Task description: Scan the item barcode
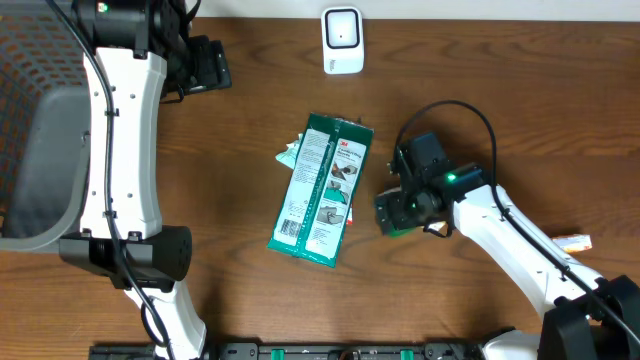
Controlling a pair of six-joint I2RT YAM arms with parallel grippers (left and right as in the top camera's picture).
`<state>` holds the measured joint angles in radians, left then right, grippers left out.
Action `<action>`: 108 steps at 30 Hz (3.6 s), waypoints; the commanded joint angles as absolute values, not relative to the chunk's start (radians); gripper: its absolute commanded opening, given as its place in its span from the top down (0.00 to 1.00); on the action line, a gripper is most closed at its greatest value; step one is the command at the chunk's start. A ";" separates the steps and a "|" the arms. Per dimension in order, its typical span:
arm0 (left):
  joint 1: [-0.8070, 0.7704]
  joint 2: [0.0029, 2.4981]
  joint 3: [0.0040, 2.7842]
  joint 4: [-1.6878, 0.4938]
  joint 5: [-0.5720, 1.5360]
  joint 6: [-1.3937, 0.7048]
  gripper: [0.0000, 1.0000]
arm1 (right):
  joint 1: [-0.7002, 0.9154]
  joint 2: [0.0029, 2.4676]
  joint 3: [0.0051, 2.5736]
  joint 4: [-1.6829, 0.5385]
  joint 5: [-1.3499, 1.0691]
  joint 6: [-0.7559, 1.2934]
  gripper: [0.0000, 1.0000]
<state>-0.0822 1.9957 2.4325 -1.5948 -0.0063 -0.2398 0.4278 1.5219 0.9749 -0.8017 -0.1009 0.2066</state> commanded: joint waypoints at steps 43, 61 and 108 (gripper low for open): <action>-0.083 1.979 2.432 -1.600 -0.009 -0.249 0.13 | 0.475 1.519 0.781 -0.636 -0.060 0.207 0.30; -0.083 1.979 2.432 -1.600 -0.009 -0.249 0.13 | 0.475 1.469 1.055 -0.943 -0.079 0.231 0.53; -0.083 1.979 2.432 -1.600 -0.009 -0.249 0.13 | 0.431 1.862 1.235 -1.426 -0.233 0.177 0.30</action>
